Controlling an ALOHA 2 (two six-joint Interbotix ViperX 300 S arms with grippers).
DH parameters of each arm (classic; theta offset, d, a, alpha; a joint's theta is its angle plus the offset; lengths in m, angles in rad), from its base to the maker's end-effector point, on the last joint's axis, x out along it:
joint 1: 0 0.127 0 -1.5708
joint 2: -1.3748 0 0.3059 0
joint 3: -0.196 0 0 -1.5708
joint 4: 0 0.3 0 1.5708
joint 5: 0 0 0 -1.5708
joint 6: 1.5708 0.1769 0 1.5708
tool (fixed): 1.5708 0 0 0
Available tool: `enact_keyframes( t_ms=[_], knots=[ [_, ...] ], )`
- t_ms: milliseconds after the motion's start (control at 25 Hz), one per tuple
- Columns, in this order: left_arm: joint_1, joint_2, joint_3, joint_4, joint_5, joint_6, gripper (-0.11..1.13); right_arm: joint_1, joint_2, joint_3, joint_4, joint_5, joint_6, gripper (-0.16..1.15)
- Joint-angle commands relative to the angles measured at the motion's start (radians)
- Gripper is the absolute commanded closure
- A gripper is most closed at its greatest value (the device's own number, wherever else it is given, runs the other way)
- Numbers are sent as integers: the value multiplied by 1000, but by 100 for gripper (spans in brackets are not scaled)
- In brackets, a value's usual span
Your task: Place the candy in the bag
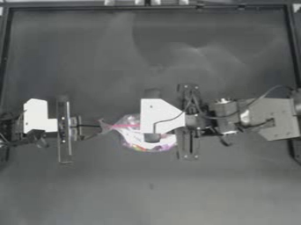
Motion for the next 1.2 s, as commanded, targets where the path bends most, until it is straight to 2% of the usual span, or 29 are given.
enact_keyframes(
  t_ms=[40, 600, 1200],
  knots=[
    [-2, -9, -3, -5, 0, 2, 81, -5, -64, 28, -6, -9, 25, 59],
    [0, -12, -6, -12, 25, 0, 81, -5, -158, 153, -8, -64, 91, 59],
    [-2, -15, -6, -20, 28, 2, 86, -5, -215, 225, -9, -67, 132, 59]
  ],
)
